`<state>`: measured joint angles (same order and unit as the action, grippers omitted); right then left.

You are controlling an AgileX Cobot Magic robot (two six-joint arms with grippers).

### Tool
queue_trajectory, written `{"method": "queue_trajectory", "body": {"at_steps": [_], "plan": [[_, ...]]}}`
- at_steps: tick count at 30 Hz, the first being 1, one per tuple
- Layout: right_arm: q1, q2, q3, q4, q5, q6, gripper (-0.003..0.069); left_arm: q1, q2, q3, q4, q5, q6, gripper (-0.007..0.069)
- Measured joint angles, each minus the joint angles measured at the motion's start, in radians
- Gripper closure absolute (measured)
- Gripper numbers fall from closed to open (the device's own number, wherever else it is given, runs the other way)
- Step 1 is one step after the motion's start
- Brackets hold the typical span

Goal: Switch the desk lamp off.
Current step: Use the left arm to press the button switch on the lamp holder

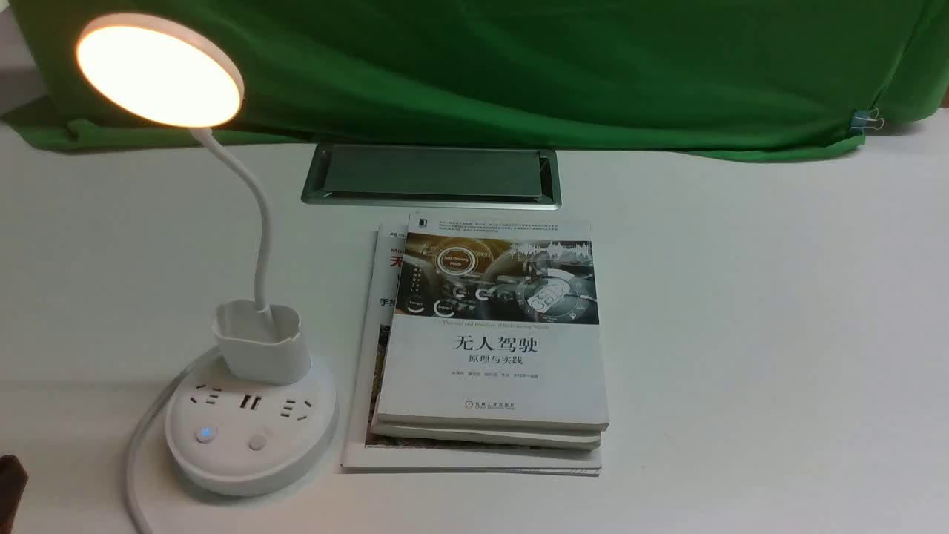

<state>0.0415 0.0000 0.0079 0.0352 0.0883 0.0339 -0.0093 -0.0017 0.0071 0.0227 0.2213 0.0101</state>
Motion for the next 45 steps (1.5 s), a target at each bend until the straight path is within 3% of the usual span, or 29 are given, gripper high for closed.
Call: {"method": "queue_trajectory", "body": {"at_steps": [14, 27, 32, 34, 37, 40, 45], "plan": [[0.000, 0.000, 0.000, 0.000, 0.000, 0.000, 0.0622, 0.000, 0.000, 0.000, 0.000, -0.001, 0.000, 0.0606], [0.000, 0.000, 0.000, 0.000, 0.000, 0.000, 0.0622, 0.000, 0.000, 0.000, -0.012, -0.107, 0.000, 0.0606], [0.000, 0.000, 0.000, 0.000, 0.000, 0.000, 0.0622, 0.000, 0.000, 0.000, -0.168, -0.348, -0.046, 0.0606], [0.000, 0.000, 0.000, 0.000, 0.000, 0.000, 0.0622, 0.000, 0.000, 0.000, -0.200, -0.517, -0.072, 0.0606], [0.000, 0.000, 0.000, 0.000, -0.001, 0.000, 0.0622, 0.000, 0.003, -0.023, -0.209, -0.602, -0.094, 0.0606], [0.000, 0.000, 0.000, 0.000, -0.001, 0.000, 0.0622, 0.000, 0.045, -0.134, -0.184, -0.524, -0.105, 0.0606], [0.000, 0.000, 0.000, 0.000, -0.001, 0.000, 0.0622, 0.000, 0.263, -0.471, -0.133, -0.104, -0.108, 0.0606]]}}
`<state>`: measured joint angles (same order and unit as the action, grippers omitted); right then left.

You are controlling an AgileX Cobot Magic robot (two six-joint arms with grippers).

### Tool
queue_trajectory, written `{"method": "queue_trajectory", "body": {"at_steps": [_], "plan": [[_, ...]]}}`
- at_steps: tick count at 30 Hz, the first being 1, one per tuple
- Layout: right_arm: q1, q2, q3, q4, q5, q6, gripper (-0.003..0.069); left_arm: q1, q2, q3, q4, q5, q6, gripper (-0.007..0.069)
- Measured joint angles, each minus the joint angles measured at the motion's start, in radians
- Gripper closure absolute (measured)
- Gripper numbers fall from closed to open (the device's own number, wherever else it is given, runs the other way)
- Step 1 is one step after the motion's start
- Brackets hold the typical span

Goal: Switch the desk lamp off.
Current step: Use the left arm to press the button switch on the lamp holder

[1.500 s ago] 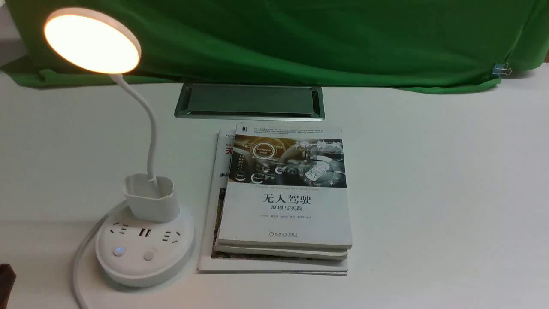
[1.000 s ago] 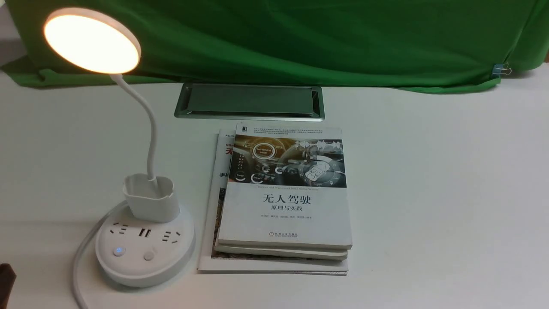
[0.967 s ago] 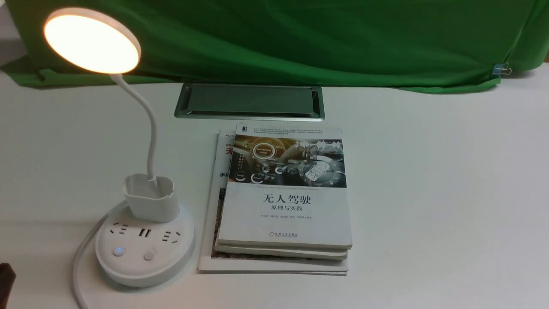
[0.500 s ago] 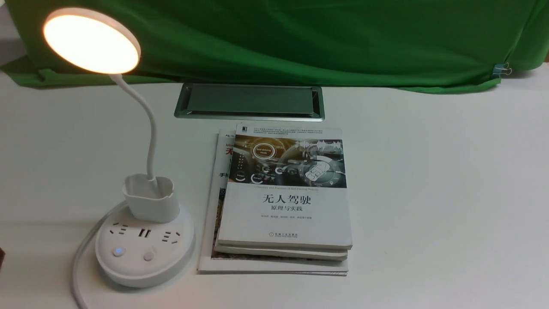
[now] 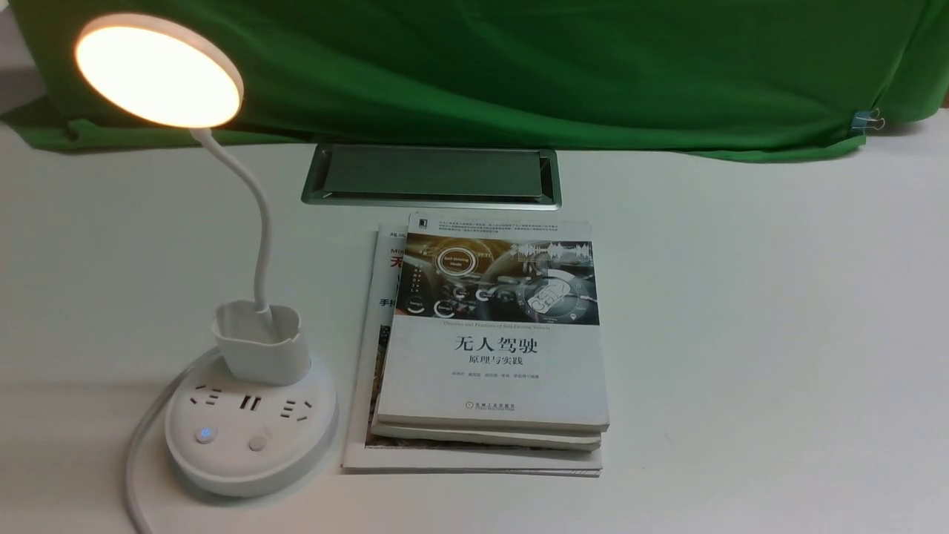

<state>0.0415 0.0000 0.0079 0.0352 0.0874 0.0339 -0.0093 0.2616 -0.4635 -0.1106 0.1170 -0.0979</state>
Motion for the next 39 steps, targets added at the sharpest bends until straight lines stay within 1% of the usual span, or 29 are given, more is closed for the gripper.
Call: {"method": "queue_trajectory", "body": {"at_steps": [3, 5, 9, 13, 16, 18, 20, 21, 22, 24, 27, 29, 30, 34, 39], "plan": [[0.000, 0.000, 0.000, 0.000, 0.001, 0.000, 0.0622, 0.000, 0.142, -0.079, 0.000, 0.197, 0.018, 0.0606], [0.000, 0.000, 0.000, 0.000, 0.001, 0.000, 0.0622, 0.000, 0.216, -0.091, 0.000, 0.243, 0.039, 0.0606], [0.000, 0.000, 0.000, 0.000, 0.001, 0.000, 0.0622, 0.000, 0.338, -0.092, -0.024, 0.261, 0.050, 0.0606], [0.000, 0.000, 0.000, 0.000, 0.001, 0.000, 0.0622, 0.000, 0.525, -0.092, -0.037, 0.306, 0.064, 0.0606], [0.000, 0.000, 0.000, 0.000, 0.001, 0.000, 0.0622, 0.000, 0.680, -0.115, -0.051, 0.369, 0.113, 0.0606], [0.000, 0.000, 0.000, 0.000, 0.001, 0.000, 0.0622, -0.003, 0.796, -0.148, -0.081, 0.423, 0.184, 0.0606], [0.000, 0.000, 0.000, 0.000, 0.001, 0.000, 0.0622, -0.034, 0.901, -0.191, -0.097, 0.454, 0.232, 0.0606], [0.000, 0.000, 0.000, 0.000, 0.001, 0.000, 0.0622, -0.063, 0.949, -0.214, -0.090, 0.458, 0.233, 0.0606], [0.000, 0.000, 0.000, 0.000, 0.001, 0.000, 0.0622, -0.099, 0.996, -0.245, -0.060, 0.464, 0.218, 0.0606], [0.000, 0.000, 0.000, 0.000, 0.001, 0.000, 0.0622, -0.172, 1.077, -0.298, 0.027, 0.477, 0.142, 0.0606], [0.000, 0.000, 0.000, 0.000, 0.001, 0.000, 0.0622, -0.270, 1.203, -0.399, 0.217, 0.541, -0.011, 0.0606], [0.000, 0.000, 0.000, 0.000, 0.001, 0.000, 0.0622, -0.300, 1.261, -0.439, 0.255, 0.578, -0.046, 0.0606], [0.000, 0.000, 0.000, 0.000, 0.001, 0.000, 0.0622, -0.308, 1.283, -0.453, 0.251, 0.588, -0.047, 0.0606], [0.000, 0.000, 0.000, 0.000, 0.001, 0.000, 0.0622, -0.312, 1.322, -0.436, 0.150, 0.576, 0.006, 0.0606], [0.000, 0.000, 0.000, 0.000, 0.001, 0.000, 0.0622, -0.313, 1.323, -0.407, 0.128, 0.545, 0.008, 0.0606]]}}
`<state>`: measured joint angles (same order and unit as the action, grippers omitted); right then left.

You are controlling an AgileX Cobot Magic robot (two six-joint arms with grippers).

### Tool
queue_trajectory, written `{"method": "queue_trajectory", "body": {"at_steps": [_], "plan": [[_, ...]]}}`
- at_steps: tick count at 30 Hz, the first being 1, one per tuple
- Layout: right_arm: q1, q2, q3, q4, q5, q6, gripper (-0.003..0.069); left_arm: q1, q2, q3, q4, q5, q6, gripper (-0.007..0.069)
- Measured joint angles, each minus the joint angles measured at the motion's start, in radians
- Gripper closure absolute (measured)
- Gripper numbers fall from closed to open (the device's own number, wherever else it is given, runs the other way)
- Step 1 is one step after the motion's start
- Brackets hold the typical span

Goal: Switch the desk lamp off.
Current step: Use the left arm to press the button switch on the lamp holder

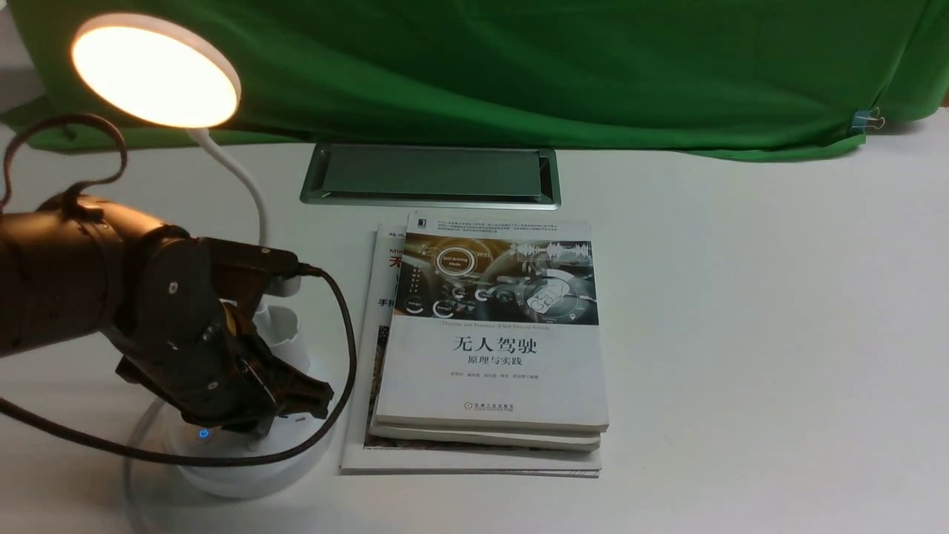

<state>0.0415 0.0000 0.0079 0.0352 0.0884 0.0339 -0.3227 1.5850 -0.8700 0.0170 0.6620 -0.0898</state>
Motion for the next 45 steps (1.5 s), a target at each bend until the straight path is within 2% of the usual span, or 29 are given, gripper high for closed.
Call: {"method": "queue_trajectory", "body": {"at_steps": [19, 45], "plan": [[0.000, 0.000, 0.000, 0.000, 0.000, 0.000, 0.0622, 0.000, 0.041, 0.000, -0.034, -0.007, 0.033, 0.0606], [0.000, 0.000, 0.000, 0.000, 0.000, 0.000, 0.0622, 0.000, 0.058, -0.028, -0.017, 0.041, 0.048, 0.0606]]}}
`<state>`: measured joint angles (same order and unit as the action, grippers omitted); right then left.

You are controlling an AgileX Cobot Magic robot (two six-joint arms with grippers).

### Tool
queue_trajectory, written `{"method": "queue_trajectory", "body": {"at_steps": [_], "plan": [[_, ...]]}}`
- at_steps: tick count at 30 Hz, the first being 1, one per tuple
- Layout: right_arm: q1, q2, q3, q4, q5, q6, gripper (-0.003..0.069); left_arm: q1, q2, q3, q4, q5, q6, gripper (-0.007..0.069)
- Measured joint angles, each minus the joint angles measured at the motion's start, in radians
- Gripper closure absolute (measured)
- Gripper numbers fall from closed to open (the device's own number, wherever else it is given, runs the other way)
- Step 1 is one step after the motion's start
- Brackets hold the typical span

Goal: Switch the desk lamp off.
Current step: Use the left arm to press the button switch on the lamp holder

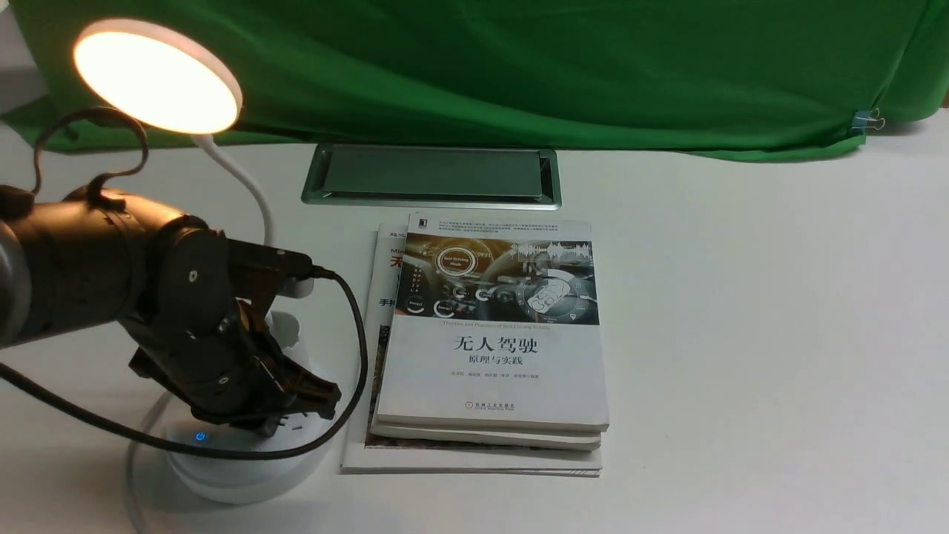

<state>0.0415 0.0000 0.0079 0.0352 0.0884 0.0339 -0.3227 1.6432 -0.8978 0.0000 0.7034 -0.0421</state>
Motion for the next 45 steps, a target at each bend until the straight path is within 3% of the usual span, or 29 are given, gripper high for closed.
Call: {"method": "queue_trajectory", "body": {"at_steps": [10, 24, 39, 45], "plan": [[0.000, 0.000, 0.000, 0.000, 0.000, 0.000, 0.0622, -0.001, -0.161, 0.035, 0.009, 0.019, -0.006, 0.0606], [0.000, 0.000, 0.000, 0.000, 0.000, 0.000, 0.0622, -0.001, -0.059, 0.062, -0.015, -0.005, -0.006, 0.0605], [0.000, 0.000, 0.000, 0.000, 0.000, 0.000, 0.0622, -0.001, -0.146, 0.045, -0.018, 0.011, -0.007, 0.0605], [0.000, 0.000, 0.000, 0.000, 0.000, 0.000, 0.0622, -0.001, -0.090, 0.089, -0.047, -0.048, -0.007, 0.0605]]}}
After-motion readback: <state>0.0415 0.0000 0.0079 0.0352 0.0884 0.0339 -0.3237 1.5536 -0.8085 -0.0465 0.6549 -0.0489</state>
